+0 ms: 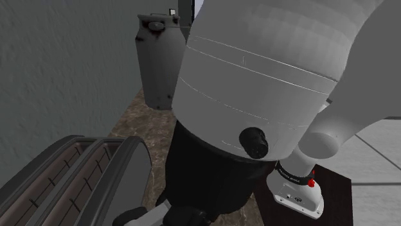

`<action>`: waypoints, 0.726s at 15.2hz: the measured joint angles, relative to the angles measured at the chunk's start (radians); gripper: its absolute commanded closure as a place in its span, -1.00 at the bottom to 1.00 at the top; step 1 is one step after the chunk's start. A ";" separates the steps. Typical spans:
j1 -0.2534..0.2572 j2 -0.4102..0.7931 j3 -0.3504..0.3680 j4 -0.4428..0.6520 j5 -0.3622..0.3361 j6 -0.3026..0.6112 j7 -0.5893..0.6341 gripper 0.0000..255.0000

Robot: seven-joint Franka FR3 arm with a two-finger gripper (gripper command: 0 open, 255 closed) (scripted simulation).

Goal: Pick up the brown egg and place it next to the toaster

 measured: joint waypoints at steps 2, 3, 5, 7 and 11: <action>-0.001 0.001 0.012 -0.019 0.005 0.022 -0.002 1.00; 0.000 0.001 0.018 -0.030 0.009 0.035 -0.003 1.00; 0.002 0.000 0.025 -0.057 0.017 0.060 -0.010 1.00; 0.001 0.004 0.039 -0.081 0.023 0.089 -0.015 1.00; 0.000 0.009 0.067 -0.126 0.038 0.142 -0.021 1.00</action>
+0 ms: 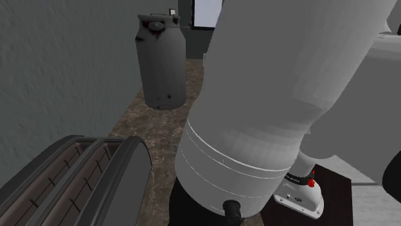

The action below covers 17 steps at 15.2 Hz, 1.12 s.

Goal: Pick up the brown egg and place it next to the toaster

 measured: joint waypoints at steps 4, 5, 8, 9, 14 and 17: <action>-0.006 0.010 0.027 -0.038 0.011 0.050 -0.008 1.00; -0.006 0.012 0.036 -0.048 0.015 0.064 -0.008 1.00; -0.012 0.022 0.059 -0.078 0.025 0.105 -0.015 1.00; -0.013 0.024 0.066 -0.087 0.028 0.117 -0.016 1.00; -0.042 0.054 0.130 -0.124 0.038 0.193 -0.016 1.00; -0.062 0.072 0.171 -0.145 0.043 0.237 -0.015 1.00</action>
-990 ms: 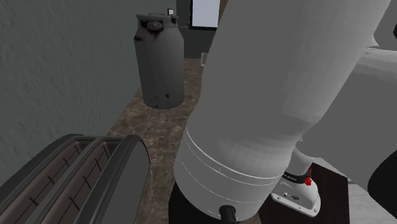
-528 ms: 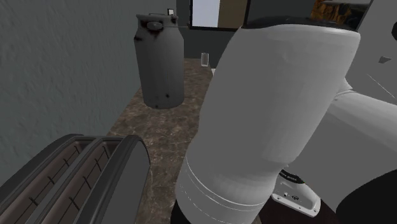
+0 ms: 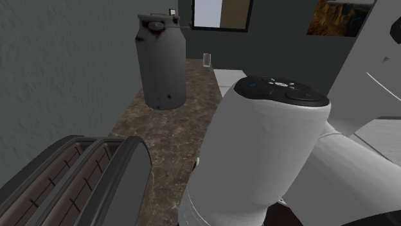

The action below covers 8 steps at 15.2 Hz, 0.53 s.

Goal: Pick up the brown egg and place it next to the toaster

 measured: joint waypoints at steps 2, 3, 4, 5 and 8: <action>-0.016 0.014 0.026 -0.016 0.003 0.032 -0.004 1.00; -0.028 0.023 0.045 -0.020 0.003 0.048 -0.002 1.00; -0.035 0.028 0.059 -0.026 0.004 0.061 -0.002 1.00; -0.041 0.033 0.070 -0.035 0.007 0.076 -0.003 1.00; -0.085 0.060 0.130 -0.052 0.007 0.127 -0.004 1.00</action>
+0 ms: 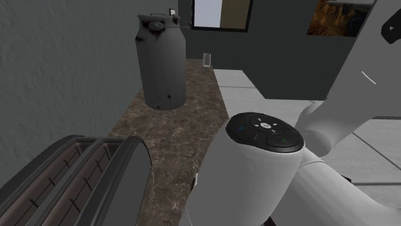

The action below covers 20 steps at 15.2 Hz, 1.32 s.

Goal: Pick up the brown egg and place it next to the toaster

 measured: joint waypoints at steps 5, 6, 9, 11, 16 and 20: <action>-0.086 0.038 0.113 -0.026 0.003 0.081 0.000 1.00; -0.101 0.043 0.133 -0.029 0.004 0.093 0.000 1.00; -0.112 0.047 0.145 -0.030 0.004 0.100 -0.001 1.00; -0.114 0.047 0.147 -0.030 0.004 0.101 -0.001 1.00; -0.115 0.047 0.148 -0.030 0.004 0.101 -0.001 -1.00; -0.028 0.020 0.051 -0.025 0.002 0.052 0.004 -1.00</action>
